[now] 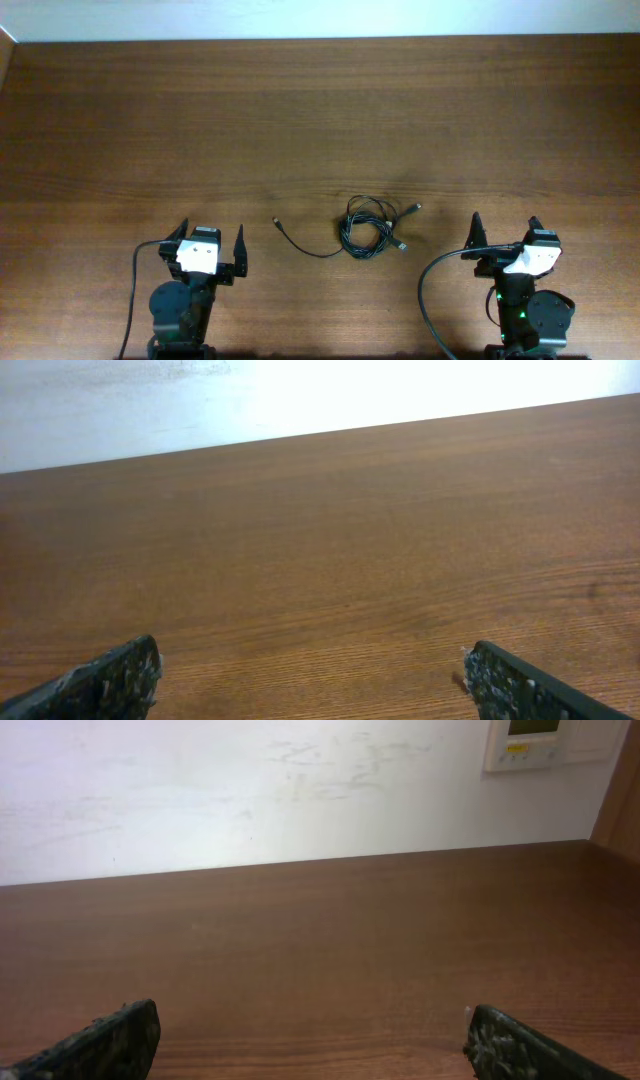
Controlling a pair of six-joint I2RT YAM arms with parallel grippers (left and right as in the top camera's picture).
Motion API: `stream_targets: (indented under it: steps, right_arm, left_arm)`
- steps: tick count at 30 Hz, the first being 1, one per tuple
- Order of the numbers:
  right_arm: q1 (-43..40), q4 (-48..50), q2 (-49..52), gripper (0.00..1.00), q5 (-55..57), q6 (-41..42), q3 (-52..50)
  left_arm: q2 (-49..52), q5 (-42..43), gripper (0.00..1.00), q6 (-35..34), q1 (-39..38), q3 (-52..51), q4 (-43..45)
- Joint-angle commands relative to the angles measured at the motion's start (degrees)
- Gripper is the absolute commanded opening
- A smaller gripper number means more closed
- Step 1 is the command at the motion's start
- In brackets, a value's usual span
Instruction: Untangle cables
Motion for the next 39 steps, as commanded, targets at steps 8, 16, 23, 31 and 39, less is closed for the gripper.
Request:
stream_targets:
  steps: [8, 16, 23, 31, 39]
  right_arm:
    - [-0.33, -0.26, 0.15, 0.99, 0.70, 0.17, -0.35]
    - [-0.33, -0.26, 0.15, 0.98, 0.70, 0.17, -0.35]
    - [-0.33, -0.26, 0.15, 0.98, 0.70, 0.17, -0.35]
    - [-0.33, -0.26, 0.15, 0.98, 0.70, 0.17, -0.35]
    - [-0.33, -0.26, 0.15, 0.98, 0.70, 0.17, -0.35]
  left_arm:
    - [0.04, 16.81, 0.99, -0.57, 0.31, 2.75, 3.48]
    - [0.04, 16.63, 0.99, -0.55, 0.31, 2.82, 3.74]
    - [0.04, 16.61, 0.99, -0.55, 0.31, 2.82, 4.35]
    - [0.04, 16.63, 0.99, -0.55, 0.31, 2.82, 4.31]
    - [0.04, 17.86, 0.99, -0.61, 0.31, 2.84, 5.64]
